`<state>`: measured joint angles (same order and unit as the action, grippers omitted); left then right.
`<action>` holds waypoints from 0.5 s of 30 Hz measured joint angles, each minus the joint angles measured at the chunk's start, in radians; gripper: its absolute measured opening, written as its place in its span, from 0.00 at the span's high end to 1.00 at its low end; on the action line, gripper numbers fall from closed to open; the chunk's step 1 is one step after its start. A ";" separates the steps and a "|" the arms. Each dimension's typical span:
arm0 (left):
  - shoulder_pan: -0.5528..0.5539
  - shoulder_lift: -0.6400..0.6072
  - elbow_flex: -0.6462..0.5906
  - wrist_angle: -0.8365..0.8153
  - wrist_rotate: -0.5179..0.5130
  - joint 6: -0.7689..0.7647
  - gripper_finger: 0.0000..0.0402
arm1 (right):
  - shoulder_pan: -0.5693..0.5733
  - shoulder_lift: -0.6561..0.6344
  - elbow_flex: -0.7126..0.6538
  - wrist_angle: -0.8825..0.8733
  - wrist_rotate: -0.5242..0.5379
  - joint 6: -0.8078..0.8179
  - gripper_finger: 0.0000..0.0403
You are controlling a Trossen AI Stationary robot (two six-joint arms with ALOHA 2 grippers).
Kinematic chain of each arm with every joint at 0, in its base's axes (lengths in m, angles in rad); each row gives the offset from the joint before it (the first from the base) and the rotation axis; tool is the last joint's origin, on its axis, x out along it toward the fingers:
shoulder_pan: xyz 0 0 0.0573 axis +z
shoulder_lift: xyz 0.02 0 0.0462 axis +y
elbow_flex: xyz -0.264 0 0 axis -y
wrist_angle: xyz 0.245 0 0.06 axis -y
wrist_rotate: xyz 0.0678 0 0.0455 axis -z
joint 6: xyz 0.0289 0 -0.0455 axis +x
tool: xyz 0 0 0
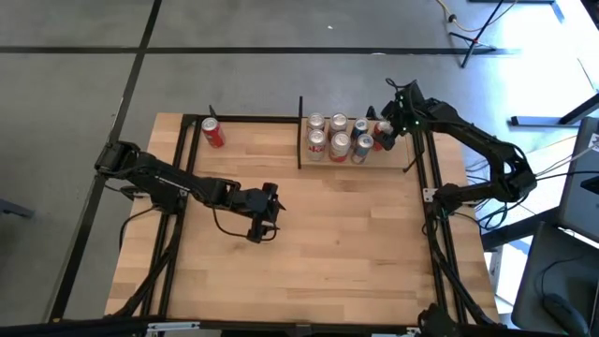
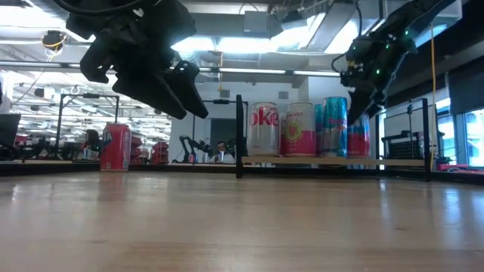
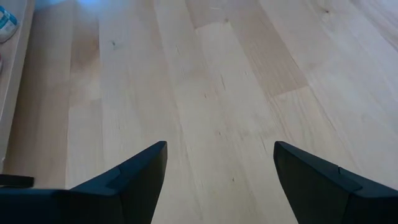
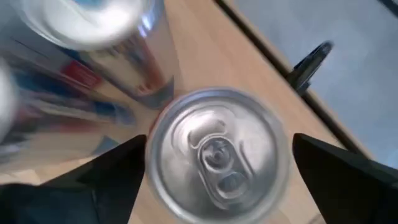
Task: Place canned beverage on shelf
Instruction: Put the bottom red soda can on the shelf, then put the red soda can on the shelf aligned with the other red soda can
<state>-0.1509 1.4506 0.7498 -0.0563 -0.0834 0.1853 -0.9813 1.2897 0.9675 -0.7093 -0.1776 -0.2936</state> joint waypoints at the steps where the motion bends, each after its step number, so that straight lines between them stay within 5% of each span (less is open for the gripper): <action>1: 0.000 0.000 0.000 0.000 0.000 0.000 0.28 | 0.000 -0.009 0.017 -0.017 0.000 0.002 0.05; 9: 0.000 0.000 0.000 0.001 -0.007 -0.102 0.28 | 0.000 -0.095 0.185 -0.204 -0.006 0.063 0.24; 15: -0.001 0.001 0.016 0.047 -0.117 -0.142 0.28 | 0.075 -0.192 0.209 -0.050 -0.257 0.211 0.29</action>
<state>-0.1516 1.4512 0.7657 -0.0090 -0.2002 0.0431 -0.9065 1.0981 1.1769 -0.7590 -0.4350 -0.0824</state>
